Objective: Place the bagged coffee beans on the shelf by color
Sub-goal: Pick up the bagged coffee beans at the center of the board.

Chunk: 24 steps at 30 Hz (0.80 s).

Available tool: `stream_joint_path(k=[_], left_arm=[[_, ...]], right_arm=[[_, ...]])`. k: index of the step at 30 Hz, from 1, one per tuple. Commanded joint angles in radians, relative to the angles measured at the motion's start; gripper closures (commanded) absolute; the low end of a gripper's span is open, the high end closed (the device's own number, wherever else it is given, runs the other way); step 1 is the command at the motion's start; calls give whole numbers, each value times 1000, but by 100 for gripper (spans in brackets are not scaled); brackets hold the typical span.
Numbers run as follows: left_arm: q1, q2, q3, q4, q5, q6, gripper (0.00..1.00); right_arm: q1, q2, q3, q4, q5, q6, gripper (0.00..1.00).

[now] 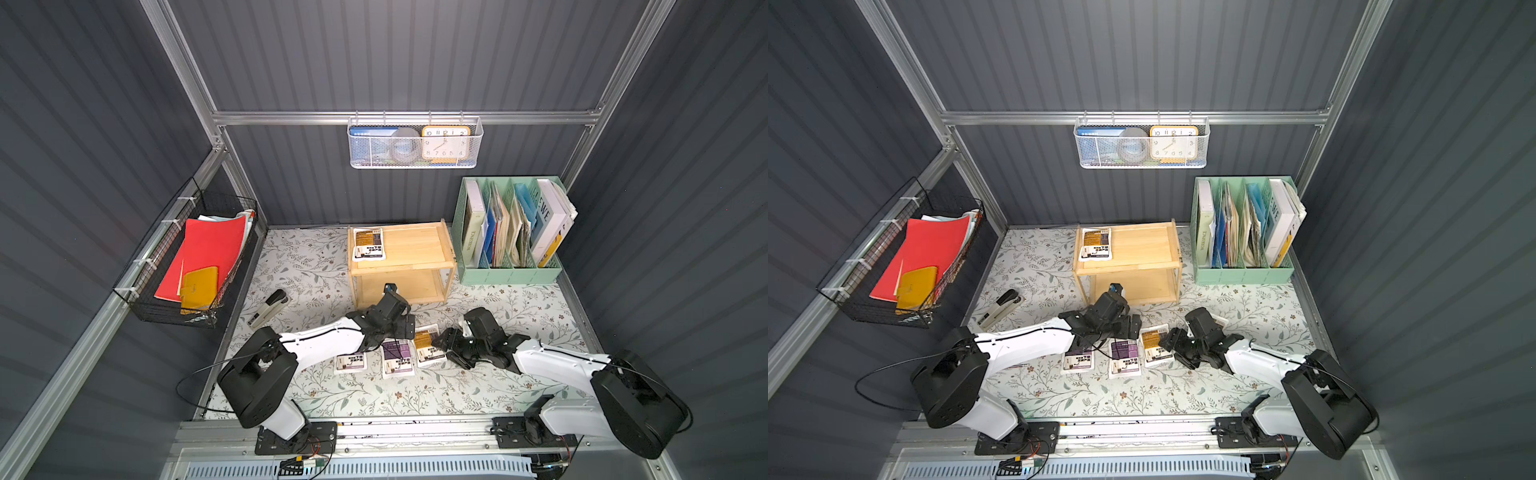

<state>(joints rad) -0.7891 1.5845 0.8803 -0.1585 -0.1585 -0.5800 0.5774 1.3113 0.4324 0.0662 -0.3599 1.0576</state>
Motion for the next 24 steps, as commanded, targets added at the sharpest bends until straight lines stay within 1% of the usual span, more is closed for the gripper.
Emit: stream_joint_path(k=[1, 14, 17, 24], left_arm=[[-19, 30, 12, -63, -25, 29, 0], [-35, 127, 62, -55, -29, 30, 0], [-37, 148, 78, -61, -39, 29, 0], [-48, 205, 128, -138, -101, -2, 0]], right_arm=[[-2, 36, -32, -48, 8, -16, 29], [-4, 43, -61, -32, 15, -13, 29], [-3, 51, -61, -26, 12, -12, 29], [-3, 59, -66, -19, 7, -10, 30]])
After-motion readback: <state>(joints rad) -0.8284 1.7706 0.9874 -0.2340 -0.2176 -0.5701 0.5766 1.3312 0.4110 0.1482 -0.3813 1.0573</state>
